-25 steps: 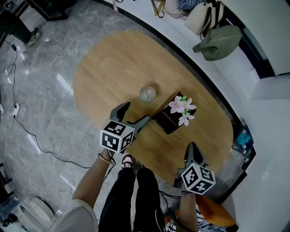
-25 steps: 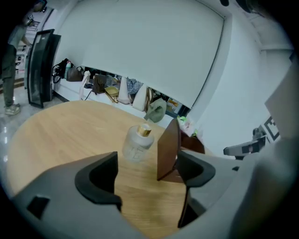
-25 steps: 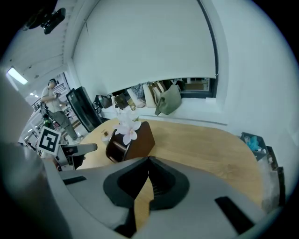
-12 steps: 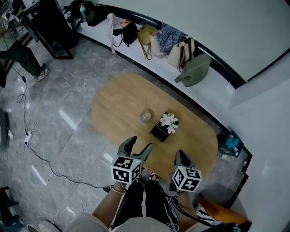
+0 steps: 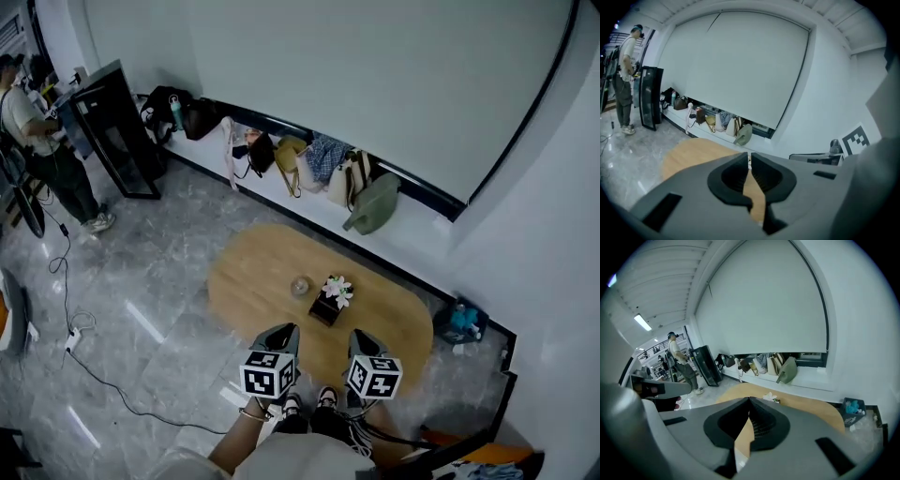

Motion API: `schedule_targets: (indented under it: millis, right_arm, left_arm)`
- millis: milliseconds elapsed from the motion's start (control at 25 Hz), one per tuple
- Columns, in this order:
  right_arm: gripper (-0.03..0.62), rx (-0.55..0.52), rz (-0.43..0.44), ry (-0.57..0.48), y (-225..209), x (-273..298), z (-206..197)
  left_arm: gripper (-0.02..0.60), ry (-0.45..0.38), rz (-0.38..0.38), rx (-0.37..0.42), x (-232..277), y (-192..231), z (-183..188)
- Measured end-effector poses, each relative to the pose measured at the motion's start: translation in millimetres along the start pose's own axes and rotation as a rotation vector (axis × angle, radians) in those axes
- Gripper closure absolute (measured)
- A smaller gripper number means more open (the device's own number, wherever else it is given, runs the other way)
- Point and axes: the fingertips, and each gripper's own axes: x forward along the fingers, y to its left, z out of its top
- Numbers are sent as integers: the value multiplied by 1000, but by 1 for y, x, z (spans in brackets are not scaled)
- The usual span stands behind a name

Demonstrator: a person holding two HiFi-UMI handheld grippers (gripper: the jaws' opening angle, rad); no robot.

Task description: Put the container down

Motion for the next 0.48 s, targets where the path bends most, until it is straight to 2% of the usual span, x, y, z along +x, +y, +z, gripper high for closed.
schedule_targets:
  millis: [160,480]
  right_arm:
    - [571,-21,4,-32,15,-32,7]
    - [571,-61,18,-116,39,-71,49]
  left_arm:
    - [574,-23,-24,35,-31,-21,8]
    - [574,-70,22,69,-64,-30,34]
